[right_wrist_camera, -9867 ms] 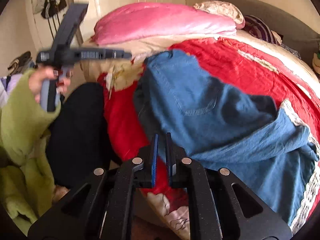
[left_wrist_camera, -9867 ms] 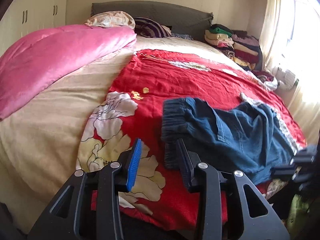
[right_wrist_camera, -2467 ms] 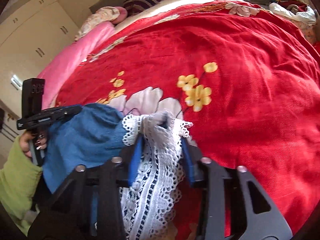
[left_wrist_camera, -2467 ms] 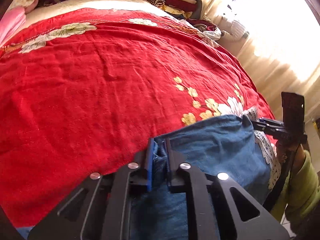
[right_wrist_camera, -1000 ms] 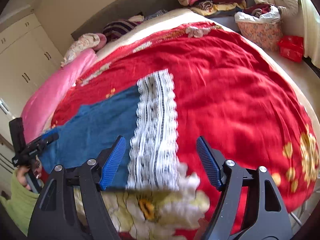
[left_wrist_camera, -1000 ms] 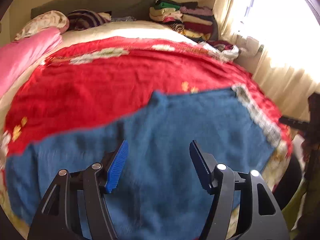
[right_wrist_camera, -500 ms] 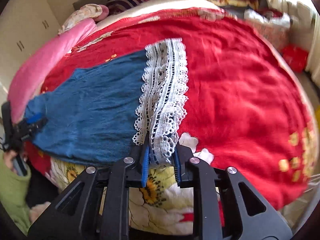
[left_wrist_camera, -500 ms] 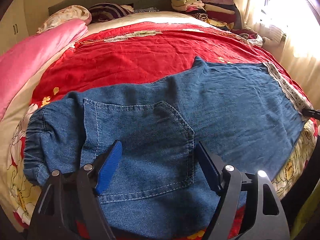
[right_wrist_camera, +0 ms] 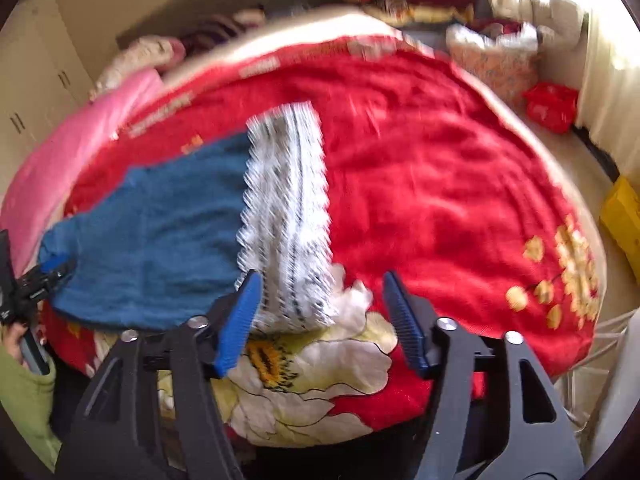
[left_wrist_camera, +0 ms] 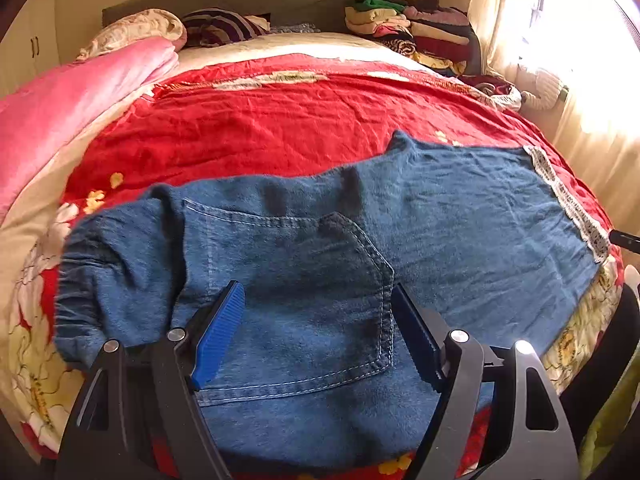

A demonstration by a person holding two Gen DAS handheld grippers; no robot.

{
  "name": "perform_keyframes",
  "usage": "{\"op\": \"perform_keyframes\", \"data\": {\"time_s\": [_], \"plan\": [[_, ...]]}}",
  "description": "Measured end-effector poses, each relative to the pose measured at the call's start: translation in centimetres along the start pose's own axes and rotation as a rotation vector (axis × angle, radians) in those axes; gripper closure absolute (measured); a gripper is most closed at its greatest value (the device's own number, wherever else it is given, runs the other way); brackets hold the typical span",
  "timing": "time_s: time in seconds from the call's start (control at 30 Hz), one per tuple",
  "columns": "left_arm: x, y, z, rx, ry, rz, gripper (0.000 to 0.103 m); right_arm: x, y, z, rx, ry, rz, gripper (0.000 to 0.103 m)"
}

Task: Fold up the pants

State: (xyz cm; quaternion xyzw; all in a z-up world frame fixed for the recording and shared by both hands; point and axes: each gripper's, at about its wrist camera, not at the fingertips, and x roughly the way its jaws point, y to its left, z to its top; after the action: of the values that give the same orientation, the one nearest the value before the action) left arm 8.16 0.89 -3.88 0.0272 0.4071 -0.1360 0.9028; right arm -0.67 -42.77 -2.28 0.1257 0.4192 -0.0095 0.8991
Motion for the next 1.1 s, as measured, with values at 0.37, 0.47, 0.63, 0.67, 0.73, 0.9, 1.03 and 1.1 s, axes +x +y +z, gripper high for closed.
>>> {"op": "perform_keyframes", "data": {"time_s": [0.37,0.47,0.63,0.67,0.73,0.9,1.03,1.1], "plan": [[-3.4,1.1,2.9,-0.042,-0.077,0.017,0.028,1.9,11.0,1.0,-0.324,-0.041,0.083,0.022],[-1.5,-1.0,4.3,-0.001,-0.051,-0.049,0.028,4.3,15.2,1.5,-0.431,-0.026,0.126,0.021],[3.3,-3.3,5.4,0.035,0.044,-0.056,0.028,7.9,18.9,3.1,-0.505,0.008,0.151,0.02],[3.9,-3.3,5.4,0.036,0.048,-0.03,0.028,8.4,19.0,3.5,-0.509,0.003,0.148,0.02],[5.1,-2.3,5.5,0.023,0.068,0.022,0.028,9.8,18.8,4.0,-0.511,0.012,0.132,0.02],[6.3,1.2,5.2,-0.04,0.071,0.045,0.024,13.2,14.5,5.1,-0.382,0.087,-0.019,0.017],[6.6,1.9,4.6,-0.06,0.045,0.017,0.024,12.8,12.5,5.0,-0.299,0.081,0.004,0.017],[6.5,1.6,4.6,-0.054,0.036,0.034,0.024,12.3,12.7,4.7,-0.302,0.062,-0.003,0.017]]}}
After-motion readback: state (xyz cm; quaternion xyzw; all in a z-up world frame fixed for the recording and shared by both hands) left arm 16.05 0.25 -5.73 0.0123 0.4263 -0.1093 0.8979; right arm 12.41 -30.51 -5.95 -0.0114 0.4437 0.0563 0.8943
